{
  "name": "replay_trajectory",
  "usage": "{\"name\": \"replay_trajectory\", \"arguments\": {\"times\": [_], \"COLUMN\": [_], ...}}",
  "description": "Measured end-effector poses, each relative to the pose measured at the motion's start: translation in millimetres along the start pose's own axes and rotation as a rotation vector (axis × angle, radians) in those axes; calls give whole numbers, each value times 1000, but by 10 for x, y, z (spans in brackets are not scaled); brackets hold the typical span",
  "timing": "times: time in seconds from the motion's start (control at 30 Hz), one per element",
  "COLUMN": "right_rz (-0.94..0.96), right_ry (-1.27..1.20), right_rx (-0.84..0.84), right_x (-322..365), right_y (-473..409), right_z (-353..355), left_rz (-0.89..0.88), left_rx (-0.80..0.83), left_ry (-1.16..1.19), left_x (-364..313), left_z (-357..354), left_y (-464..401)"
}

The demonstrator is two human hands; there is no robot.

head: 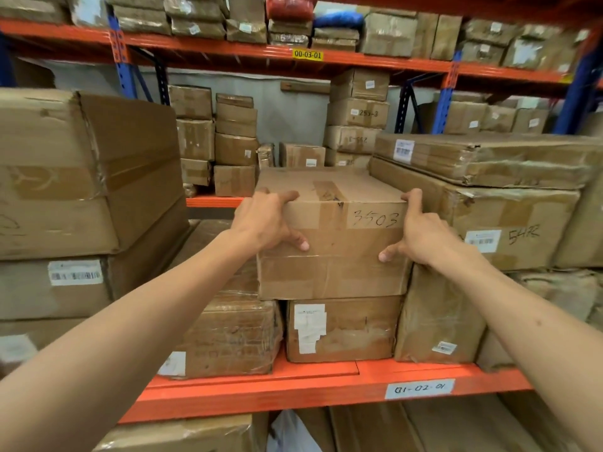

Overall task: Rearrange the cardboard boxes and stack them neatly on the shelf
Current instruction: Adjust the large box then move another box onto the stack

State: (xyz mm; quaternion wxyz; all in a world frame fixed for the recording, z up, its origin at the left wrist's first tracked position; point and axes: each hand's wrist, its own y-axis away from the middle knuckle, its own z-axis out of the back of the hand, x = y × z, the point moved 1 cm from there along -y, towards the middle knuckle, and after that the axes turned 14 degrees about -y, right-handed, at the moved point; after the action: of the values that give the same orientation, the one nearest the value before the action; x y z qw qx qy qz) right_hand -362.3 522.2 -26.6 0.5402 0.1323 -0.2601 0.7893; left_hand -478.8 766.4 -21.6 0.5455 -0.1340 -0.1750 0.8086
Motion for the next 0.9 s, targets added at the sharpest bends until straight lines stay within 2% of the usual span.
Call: {"name": "replay_trajectory", "arguments": {"times": [0.17,0.27,0.43,0.57,0.77,0.9], "right_rz": [75,124,288,476,640,713], "right_ry": [341,378,184,-34,-173,-235], "right_rx": [-72,-65,-42,72,247,365], "right_x": [240,399,859,1329,2056,2524], "right_y": [118,153,121,51,215,470], "right_z": [245,383,474,437,200,15], "left_rz": [18,15,83,248,608,769], "left_rx": [16,24,-42,-118,-367,-304], "left_ry": [35,84,158,123,168,158], "left_x": [-42,-64,144,599,1352,1801], "left_z": [17,22,56,237,451,564], "left_y": [65,142,386,693,1335,1606]}}
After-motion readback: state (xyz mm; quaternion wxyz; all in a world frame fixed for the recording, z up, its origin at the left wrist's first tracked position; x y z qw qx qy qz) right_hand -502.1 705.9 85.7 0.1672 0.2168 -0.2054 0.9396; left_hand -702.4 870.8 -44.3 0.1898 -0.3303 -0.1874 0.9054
